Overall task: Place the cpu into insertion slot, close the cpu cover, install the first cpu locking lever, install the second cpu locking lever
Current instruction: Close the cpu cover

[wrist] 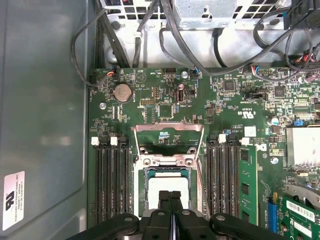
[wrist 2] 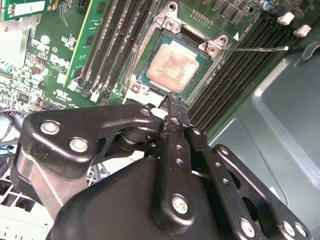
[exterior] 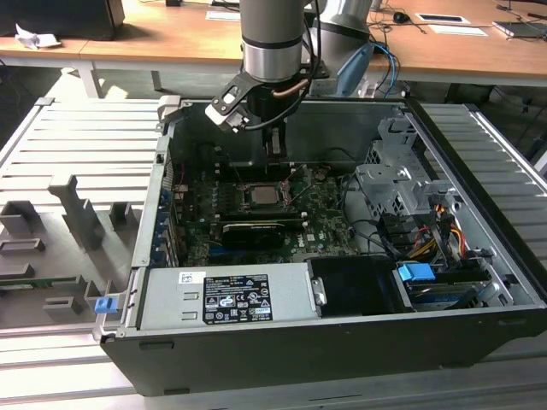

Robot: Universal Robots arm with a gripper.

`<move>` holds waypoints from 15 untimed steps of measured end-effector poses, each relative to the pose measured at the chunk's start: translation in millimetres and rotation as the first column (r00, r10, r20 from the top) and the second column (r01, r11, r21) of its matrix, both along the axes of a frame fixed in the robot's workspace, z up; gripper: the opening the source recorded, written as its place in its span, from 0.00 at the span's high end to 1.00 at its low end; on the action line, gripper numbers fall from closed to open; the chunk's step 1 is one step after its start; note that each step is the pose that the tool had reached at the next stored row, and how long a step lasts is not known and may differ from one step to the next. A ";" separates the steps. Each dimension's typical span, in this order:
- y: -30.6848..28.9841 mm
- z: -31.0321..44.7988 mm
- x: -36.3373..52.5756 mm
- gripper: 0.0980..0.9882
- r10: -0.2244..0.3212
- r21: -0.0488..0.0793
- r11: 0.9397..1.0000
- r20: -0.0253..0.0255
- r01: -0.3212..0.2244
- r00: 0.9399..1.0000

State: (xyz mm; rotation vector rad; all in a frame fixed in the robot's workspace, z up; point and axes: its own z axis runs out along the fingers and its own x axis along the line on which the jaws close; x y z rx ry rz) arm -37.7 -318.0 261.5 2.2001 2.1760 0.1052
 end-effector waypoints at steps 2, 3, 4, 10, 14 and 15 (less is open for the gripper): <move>0.0 0.6 0.0 0.99 0.000 0.000 1.000 0.000 0.000 1.000; 0.1 0.9 0.0 0.99 0.000 0.000 1.000 0.000 0.000 1.000; 0.1 1.2 0.0 0.99 0.000 0.000 1.000 0.000 0.000 1.000; 0.1 3.0 0.0 0.99 0.000 -0.001 1.000 0.000 0.000 1.000; 0.2 4.6 0.0 0.99 0.000 -0.001 1.000 0.000 0.000 1.000; 0.2 5.3 0.0 0.99 0.000 -0.001 1.000 0.000 0.000 1.000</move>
